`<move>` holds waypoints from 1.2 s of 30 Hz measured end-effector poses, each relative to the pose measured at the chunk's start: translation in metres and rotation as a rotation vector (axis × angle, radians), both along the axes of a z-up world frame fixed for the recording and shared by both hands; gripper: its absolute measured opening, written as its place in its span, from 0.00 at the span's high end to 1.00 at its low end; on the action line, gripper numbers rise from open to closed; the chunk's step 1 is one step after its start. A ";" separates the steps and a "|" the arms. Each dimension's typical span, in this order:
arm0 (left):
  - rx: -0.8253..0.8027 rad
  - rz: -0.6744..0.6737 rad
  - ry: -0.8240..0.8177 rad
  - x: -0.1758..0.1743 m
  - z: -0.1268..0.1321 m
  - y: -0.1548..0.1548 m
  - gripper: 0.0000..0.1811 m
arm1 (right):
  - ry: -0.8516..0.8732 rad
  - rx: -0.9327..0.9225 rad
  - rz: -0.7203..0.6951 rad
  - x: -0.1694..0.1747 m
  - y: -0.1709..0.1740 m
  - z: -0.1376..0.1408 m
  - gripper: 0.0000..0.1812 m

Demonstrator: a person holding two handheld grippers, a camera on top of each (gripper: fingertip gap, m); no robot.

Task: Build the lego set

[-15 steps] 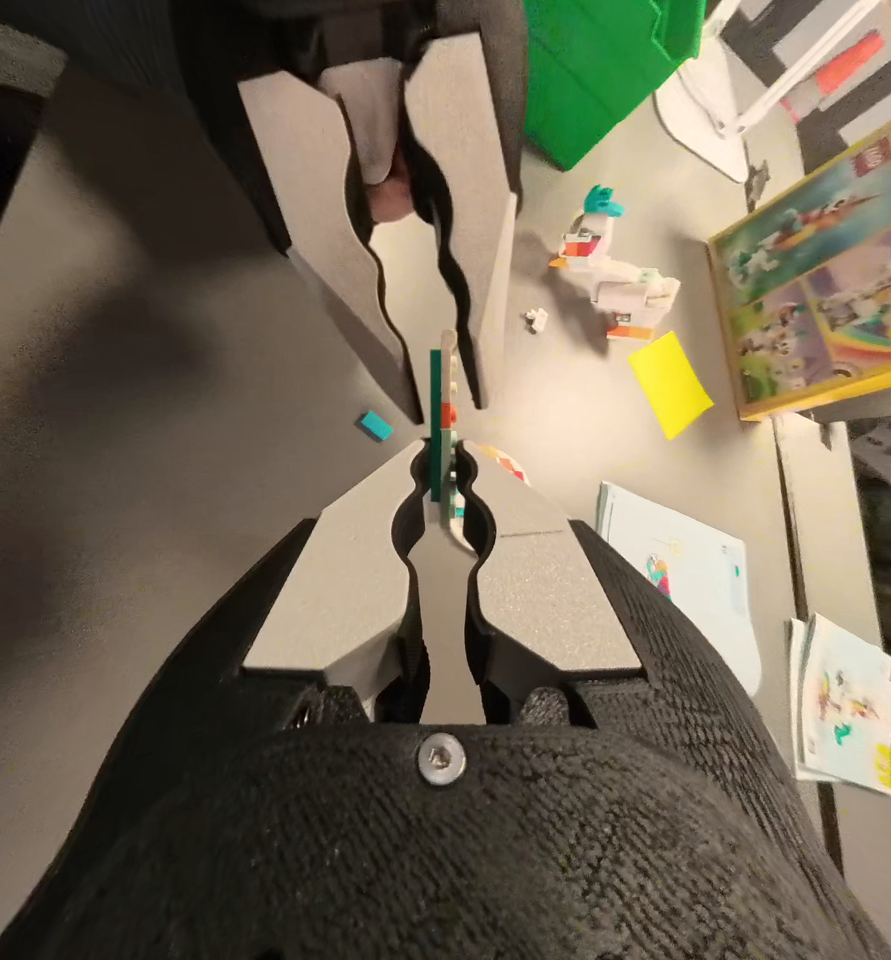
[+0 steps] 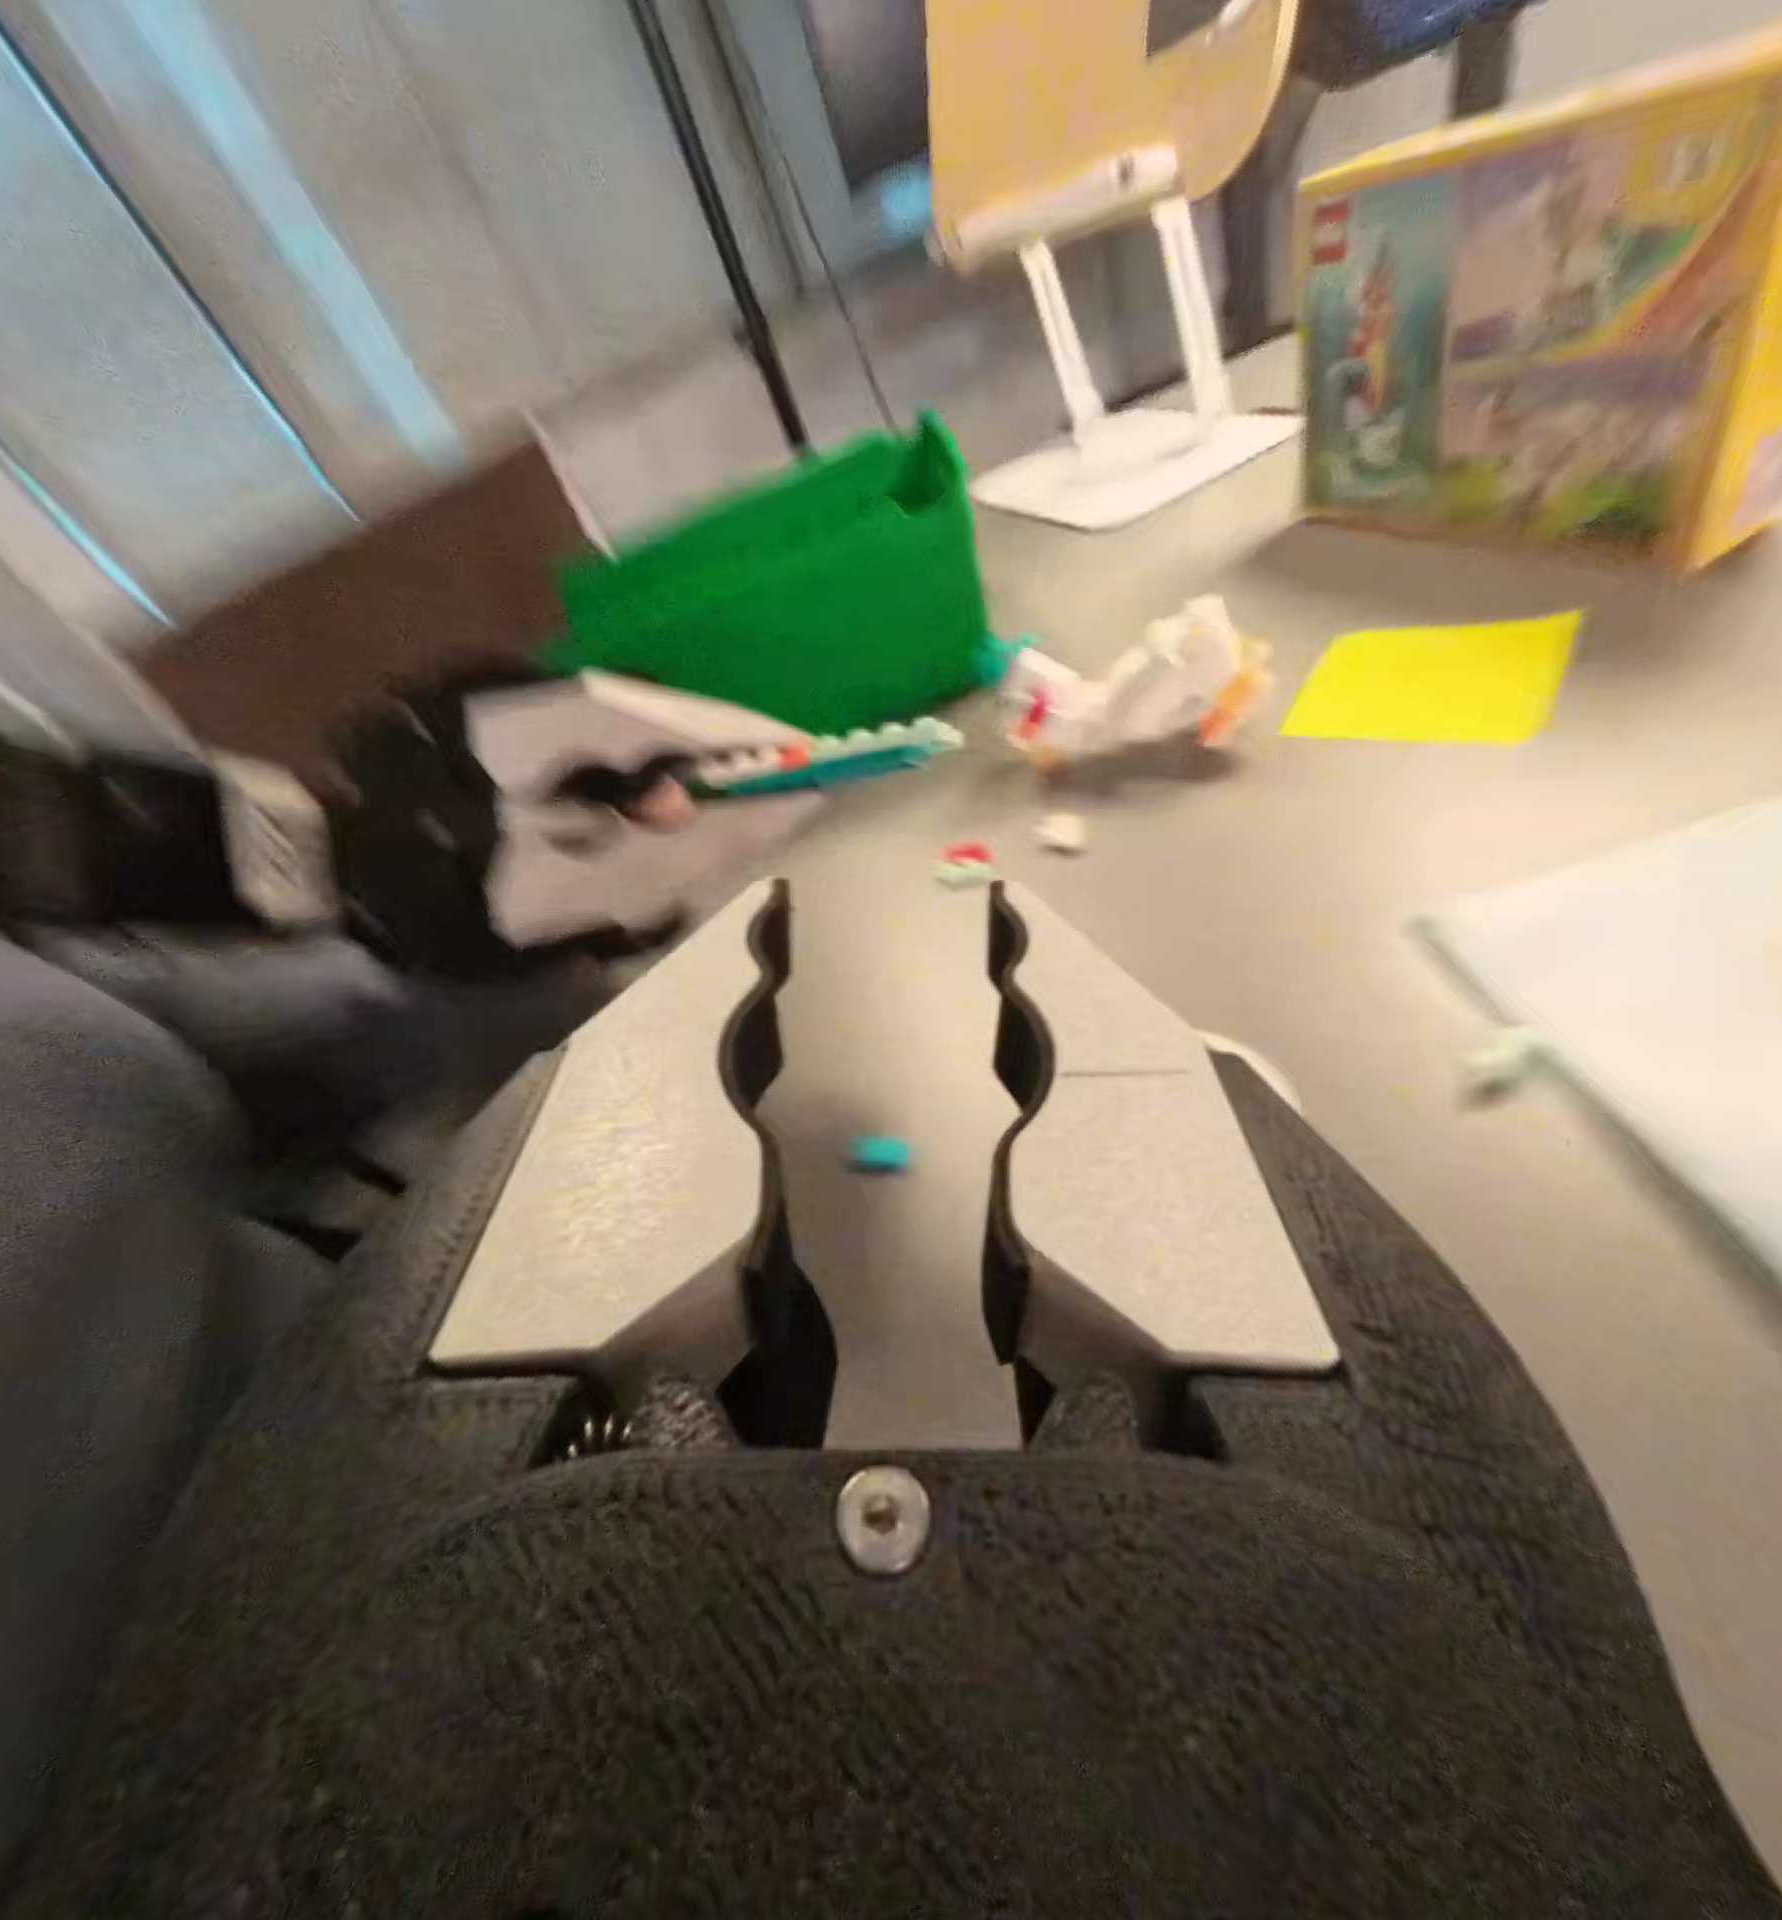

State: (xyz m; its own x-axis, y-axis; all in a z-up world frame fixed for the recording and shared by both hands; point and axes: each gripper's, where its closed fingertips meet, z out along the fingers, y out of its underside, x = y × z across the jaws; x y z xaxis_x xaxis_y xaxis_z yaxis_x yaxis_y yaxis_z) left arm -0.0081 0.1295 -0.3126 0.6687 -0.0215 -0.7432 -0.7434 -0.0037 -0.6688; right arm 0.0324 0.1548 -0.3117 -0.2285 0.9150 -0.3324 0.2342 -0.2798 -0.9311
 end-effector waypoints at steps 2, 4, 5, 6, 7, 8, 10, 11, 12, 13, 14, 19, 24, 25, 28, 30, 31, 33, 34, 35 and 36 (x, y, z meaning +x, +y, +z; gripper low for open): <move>0.052 0.056 0.129 0.000 0.006 0.002 0.96 | -0.005 -0.358 0.069 -0.003 -0.006 0.005 0.87; 0.071 0.086 0.233 0.004 0.007 0.006 0.97 | -0.023 -0.608 0.157 -0.008 -0.015 0.009 0.86; 0.079 0.091 0.276 0.008 0.008 0.008 0.96 | -0.016 -0.693 0.186 -0.011 -0.017 0.013 0.84; 0.079 0.087 0.317 0.012 0.007 0.010 0.96 | -0.011 -0.749 0.197 -0.014 -0.017 0.015 0.84; 0.075 0.085 0.354 0.016 0.005 0.011 0.97 | -0.011 -0.783 0.200 -0.016 -0.017 0.015 0.84; 0.070 0.090 0.396 0.018 0.003 0.013 0.97 | -0.018 -0.807 0.204 -0.019 -0.016 0.015 0.84; 0.072 0.108 0.484 0.021 0.001 0.016 0.96 | -0.037 -0.847 0.219 -0.021 -0.017 0.014 0.85; 0.074 0.121 0.525 0.022 0.001 0.017 0.97 | -0.047 -0.855 0.214 -0.022 -0.015 0.011 0.88; 0.080 0.125 0.567 0.023 0.001 0.018 0.97 | -0.059 -0.854 0.205 -0.022 -0.013 0.008 0.93; 0.082 0.130 0.614 0.024 0.001 0.019 0.97 | -0.068 -0.857 0.199 -0.022 -0.011 0.006 0.94; 0.083 0.136 0.663 0.026 0.000 0.020 0.97 | -0.068 -0.872 0.198 -0.021 -0.010 0.005 0.95; 0.100 0.124 0.750 0.031 0.001 0.029 0.96 | -0.024 -0.920 0.213 -0.014 -0.001 0.006 0.96; -0.078 0.026 0.194 0.032 -0.016 0.037 0.64 | 0.158 -0.749 0.166 0.001 0.027 0.025 0.96; -0.113 0.017 0.051 0.028 -0.019 0.038 0.61 | 0.198 -0.651 0.104 0.005 0.038 0.027 0.97; -0.220 0.025 -0.328 0.017 -0.030 0.041 0.56 | 0.304 -0.226 -0.159 0.015 0.077 0.029 0.96; -0.311 0.047 -0.480 0.015 -0.042 0.044 0.54 | 0.311 0.090 -0.313 0.023 0.093 0.025 0.96; -0.360 0.059 -0.536 0.015 -0.049 0.046 0.54 | 0.296 0.231 -0.368 0.025 0.097 0.020 0.97; -0.458 0.068 -0.617 0.020 -0.061 0.050 0.53 | 0.267 0.428 -0.411 0.025 0.096 0.011 0.96; -0.504 0.074 -0.643 0.024 -0.067 0.052 0.53 | 0.259 0.479 -0.414 0.023 0.093 0.009 0.96; -0.552 0.085 -0.654 0.027 -0.073 0.053 0.52 | 0.258 0.516 -0.415 0.022 0.091 0.009 0.96; -0.598 0.102 -0.655 0.029 -0.079 0.054 0.50 | 0.263 0.550 -0.424 0.022 0.091 0.010 0.96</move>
State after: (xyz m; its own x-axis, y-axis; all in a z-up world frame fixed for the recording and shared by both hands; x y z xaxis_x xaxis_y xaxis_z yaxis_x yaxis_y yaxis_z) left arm 0.0209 0.1839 -0.3914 0.9751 -0.2001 -0.0954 -0.1901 -0.5335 -0.8242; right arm 0.0544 0.2454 -0.3014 0.1724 0.9610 0.2162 -0.0404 0.2262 -0.9732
